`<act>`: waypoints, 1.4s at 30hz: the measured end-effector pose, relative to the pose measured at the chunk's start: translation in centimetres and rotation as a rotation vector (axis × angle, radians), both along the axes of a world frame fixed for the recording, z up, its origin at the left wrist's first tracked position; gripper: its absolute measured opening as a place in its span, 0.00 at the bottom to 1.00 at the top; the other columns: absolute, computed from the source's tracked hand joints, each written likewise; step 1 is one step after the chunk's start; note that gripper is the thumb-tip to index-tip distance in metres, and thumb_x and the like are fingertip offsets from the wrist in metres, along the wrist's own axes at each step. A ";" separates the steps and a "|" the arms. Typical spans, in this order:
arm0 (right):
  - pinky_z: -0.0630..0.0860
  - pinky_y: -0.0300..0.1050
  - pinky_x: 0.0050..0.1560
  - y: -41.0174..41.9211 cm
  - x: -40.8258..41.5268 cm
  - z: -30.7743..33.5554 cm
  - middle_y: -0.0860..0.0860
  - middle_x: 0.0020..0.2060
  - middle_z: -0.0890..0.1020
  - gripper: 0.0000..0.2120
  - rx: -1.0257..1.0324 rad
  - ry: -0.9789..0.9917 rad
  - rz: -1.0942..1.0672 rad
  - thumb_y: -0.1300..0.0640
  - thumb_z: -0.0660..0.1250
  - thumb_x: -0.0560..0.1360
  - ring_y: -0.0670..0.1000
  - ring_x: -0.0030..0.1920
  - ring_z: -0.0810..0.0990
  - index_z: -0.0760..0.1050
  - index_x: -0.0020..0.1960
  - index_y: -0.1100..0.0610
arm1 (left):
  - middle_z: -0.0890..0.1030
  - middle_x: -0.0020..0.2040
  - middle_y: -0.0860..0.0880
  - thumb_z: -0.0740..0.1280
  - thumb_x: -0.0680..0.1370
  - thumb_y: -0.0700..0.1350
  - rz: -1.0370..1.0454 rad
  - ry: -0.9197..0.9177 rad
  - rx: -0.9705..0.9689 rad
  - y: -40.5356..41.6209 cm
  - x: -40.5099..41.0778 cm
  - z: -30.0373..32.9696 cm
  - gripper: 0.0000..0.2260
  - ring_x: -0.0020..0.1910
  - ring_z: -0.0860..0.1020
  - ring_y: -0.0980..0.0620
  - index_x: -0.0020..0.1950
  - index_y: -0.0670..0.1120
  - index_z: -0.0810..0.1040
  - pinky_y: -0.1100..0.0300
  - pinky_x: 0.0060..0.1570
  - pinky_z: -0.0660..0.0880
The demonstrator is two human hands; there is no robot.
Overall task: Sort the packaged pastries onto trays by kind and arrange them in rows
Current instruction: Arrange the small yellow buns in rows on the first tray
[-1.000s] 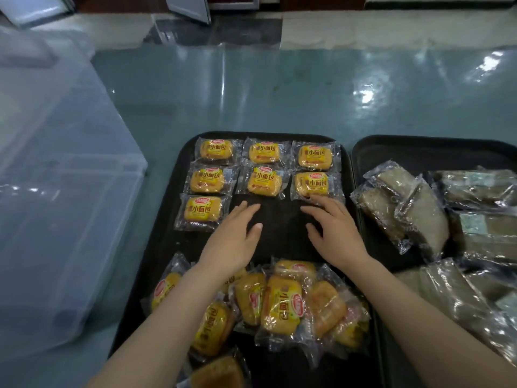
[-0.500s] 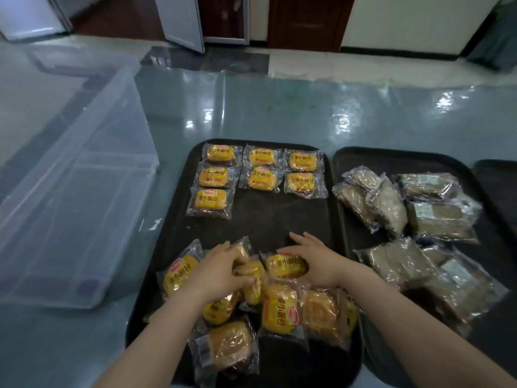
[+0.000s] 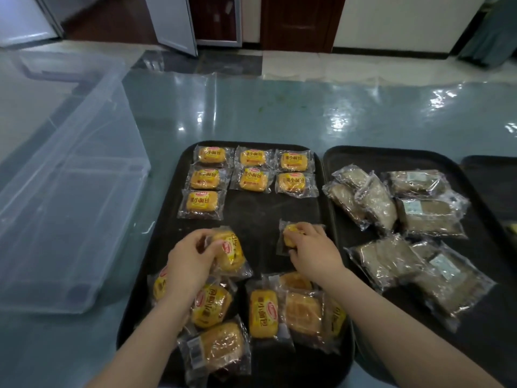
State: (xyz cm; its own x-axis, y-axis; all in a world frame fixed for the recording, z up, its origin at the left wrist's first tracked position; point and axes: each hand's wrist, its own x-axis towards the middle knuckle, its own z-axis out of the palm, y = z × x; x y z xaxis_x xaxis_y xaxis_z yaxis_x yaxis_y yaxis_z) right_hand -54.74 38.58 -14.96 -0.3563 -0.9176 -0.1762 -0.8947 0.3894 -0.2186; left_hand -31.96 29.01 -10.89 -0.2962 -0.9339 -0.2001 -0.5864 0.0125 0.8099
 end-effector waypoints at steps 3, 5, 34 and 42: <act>0.63 0.56 0.71 -0.7 -0.8 0.0 0.49 0.76 0.59 0.27 0.045 -0.069 0.020 0.51 0.63 0.77 0.56 0.75 0.54 0.60 0.75 0.46 | 0.81 0.44 0.58 0.69 0.75 0.48 0.057 0.059 0.025 -0.5 -0.8 0.2 0.08 0.41 0.81 0.60 0.48 0.61 0.76 0.66 0.33 0.76; 0.54 0.57 0.75 -1.1 -1.3 0.0 0.50 0.78 0.51 0.31 0.085 -0.044 0.014 0.52 0.62 0.78 0.56 0.77 0.46 0.53 0.77 0.45 | 0.81 0.44 0.56 0.70 0.74 0.45 0.096 0.099 0.054 -0.8 -1.6 0.3 0.09 0.39 0.82 0.56 0.47 0.60 0.75 0.57 0.38 0.80; 0.73 0.39 0.50 -2.4 -0.8 0.8 0.42 0.51 0.78 0.11 -0.346 -0.450 -0.321 0.51 0.70 0.74 0.44 0.52 0.75 0.75 0.56 0.47 | 0.84 0.38 0.54 0.66 0.78 0.46 0.103 0.189 0.258 -2.3 -5.7 -2.5 0.06 0.38 0.81 0.58 0.47 0.51 0.83 0.69 0.33 0.75; 0.63 0.52 0.70 0.4 -2.6 -1.7 0.55 0.72 0.67 0.27 -0.186 -0.049 -0.114 0.55 0.66 0.77 0.58 0.71 0.64 0.64 0.74 0.53 | 0.75 0.59 0.60 0.68 0.76 0.44 0.057 0.027 -0.010 -4.6 -6.6 -2.3 0.26 0.48 0.74 0.67 0.72 0.55 0.65 0.71 0.42 0.70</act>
